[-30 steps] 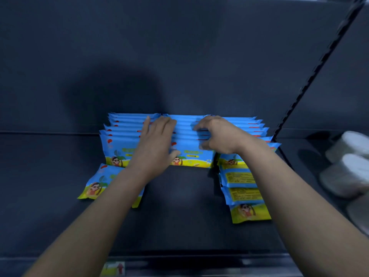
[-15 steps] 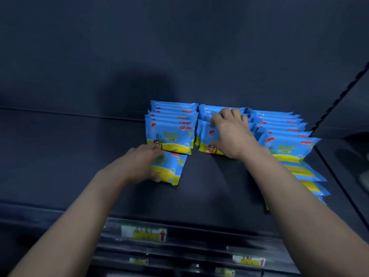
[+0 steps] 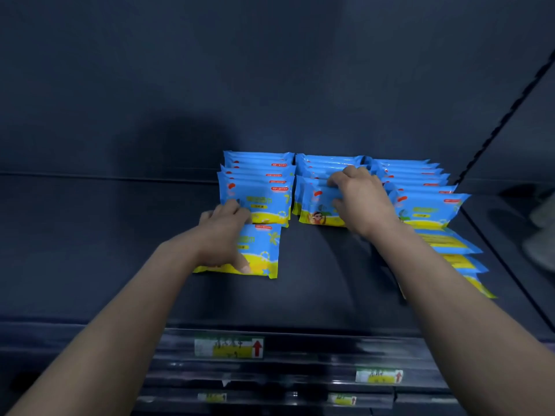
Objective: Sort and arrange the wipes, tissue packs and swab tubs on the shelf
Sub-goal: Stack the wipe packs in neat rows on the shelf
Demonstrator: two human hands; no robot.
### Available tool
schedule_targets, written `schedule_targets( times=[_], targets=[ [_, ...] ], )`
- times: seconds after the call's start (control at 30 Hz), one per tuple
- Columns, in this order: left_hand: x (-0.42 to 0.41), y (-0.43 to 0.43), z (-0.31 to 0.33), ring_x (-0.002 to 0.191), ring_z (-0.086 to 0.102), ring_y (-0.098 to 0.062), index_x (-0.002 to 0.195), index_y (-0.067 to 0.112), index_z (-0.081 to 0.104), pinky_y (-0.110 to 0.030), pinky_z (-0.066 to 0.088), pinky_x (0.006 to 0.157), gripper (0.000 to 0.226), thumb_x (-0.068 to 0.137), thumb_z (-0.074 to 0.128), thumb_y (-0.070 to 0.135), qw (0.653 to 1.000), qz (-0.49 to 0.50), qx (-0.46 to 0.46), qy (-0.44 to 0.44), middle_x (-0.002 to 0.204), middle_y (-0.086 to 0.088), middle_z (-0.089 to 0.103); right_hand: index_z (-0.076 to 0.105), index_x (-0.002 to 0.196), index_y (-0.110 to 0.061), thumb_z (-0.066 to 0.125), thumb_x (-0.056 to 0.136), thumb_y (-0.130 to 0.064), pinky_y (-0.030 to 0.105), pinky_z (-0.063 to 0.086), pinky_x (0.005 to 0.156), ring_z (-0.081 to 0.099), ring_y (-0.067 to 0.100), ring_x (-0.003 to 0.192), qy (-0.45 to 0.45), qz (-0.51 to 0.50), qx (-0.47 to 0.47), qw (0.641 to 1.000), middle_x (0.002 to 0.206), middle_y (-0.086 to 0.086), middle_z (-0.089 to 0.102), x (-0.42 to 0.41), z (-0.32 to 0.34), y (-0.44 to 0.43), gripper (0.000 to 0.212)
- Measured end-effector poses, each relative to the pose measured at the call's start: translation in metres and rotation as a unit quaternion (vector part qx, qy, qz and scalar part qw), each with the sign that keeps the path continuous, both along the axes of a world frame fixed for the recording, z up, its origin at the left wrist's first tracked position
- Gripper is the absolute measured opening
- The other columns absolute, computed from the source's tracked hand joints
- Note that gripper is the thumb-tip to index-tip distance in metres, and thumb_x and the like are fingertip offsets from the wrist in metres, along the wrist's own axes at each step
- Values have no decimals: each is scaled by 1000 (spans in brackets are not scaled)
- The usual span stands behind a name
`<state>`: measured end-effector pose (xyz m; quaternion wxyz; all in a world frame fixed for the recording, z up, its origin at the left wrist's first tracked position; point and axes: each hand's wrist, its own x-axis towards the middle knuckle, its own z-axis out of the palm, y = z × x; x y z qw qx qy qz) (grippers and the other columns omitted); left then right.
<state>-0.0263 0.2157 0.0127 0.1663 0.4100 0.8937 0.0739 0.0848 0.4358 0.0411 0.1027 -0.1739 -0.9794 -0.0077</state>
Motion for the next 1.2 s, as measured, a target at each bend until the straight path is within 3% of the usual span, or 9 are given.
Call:
schedule_targets(
  times=[0.07, 0.17, 0.27, 0.37, 0.57, 0.87, 1.0, 1.07, 1.2],
  targets=[
    [3, 2, -1, 120, 25, -21, 127, 24, 32, -28, 22, 97, 82, 62, 81, 34, 999, -15, 38, 1, 123, 7, 31, 53, 121, -11, 51, 87, -6, 35, 30, 93, 41, 28, 113, 11, 1, -19, 1000, 120, 9, 52, -1, 0, 3, 34],
    [-2, 11, -6, 116, 32, -17, 125, 20, 35, -27, 13, 100, 75, 65, 79, 31, 984, -57, 106, 130, 120, 3, 38, 58, 116, -12, 51, 86, -4, 34, 29, 91, 43, 27, 110, 18, 9, -28, 999, 116, 8, 56, -3, -1, 5, 31],
    [-11, 22, -14, 99, 38, -22, 114, 16, 41, -37, 29, 91, 71, 58, 84, 20, 940, -82, 168, 285, 107, -6, 47, 60, 114, -12, 53, 87, -6, 34, 28, 91, 44, 26, 108, 21, 19, -36, 999, 113, 7, 58, -5, 0, 5, 29],
    [-15, 30, -19, 96, 37, -25, 110, 11, 44, -38, 35, 80, 67, 54, 82, 12, 917, -59, 213, 333, 107, -11, 46, 60, 116, -14, 53, 88, -8, 32, 28, 93, 45, 25, 108, 28, 38, -40, 998, 112, 5, 58, -9, 0, 2, 29],
    [-15, 33, -19, 94, 35, -24, 106, 11, 47, -40, 42, 76, 62, 55, 83, 14, 915, -50, 238, 322, 103, -13, 53, 56, 118, -11, 55, 87, -14, 31, 26, 91, 42, 26, 109, 44, 27, -25, 998, 114, 7, 55, -7, -2, 4, 31],
    [-14, 30, -20, 103, 35, -25, 115, 9, 47, -46, 41, 85, 69, 58, 84, 17, 923, -58, 241, 295, 111, -15, 53, 50, 129, -13, 56, 90, -17, 32, 27, 94, 41, 26, 114, 51, 31, -12, 998, 120, 6, 54, -2, -1, 3, 40],
    [-16, 30, -20, 103, 34, -26, 115, 8, 48, -40, 29, 90, 69, 56, 84, 16, 920, -52, 245, 302, 111, -16, 53, 54, 125, -11, 55, 89, -13, 36, 30, 93, 44, 29, 111, 70, 36, -16, 997, 116, 9, 57, -1, 0, 2, 36],
    [-12, 33, -17, 105, 34, -26, 115, 7, 48, -36, 23, 90, 64, 61, 81, 15, 913, -51, 273, 298, 111, -18, 53, 58, 122, -9, 56, 88, -11, 39, 34, 94, 47, 31, 109, 81, 38, -28, 996, 112, 11, 59, 3, 2, 4, 34],
    [16, 62, -6, 99, 39, -20, 110, 9, 52, -32, 26, 87, 41, 71, 64, 17, 898, -84, 351, 250, 104, -11, 56, 63, 114, -8, 60, 88, -14, 41, 40, 94, 53, 33, 107, 90, 27, -61, 994, 110, 13, 63, 25, 7, 18, 27]
  ],
)
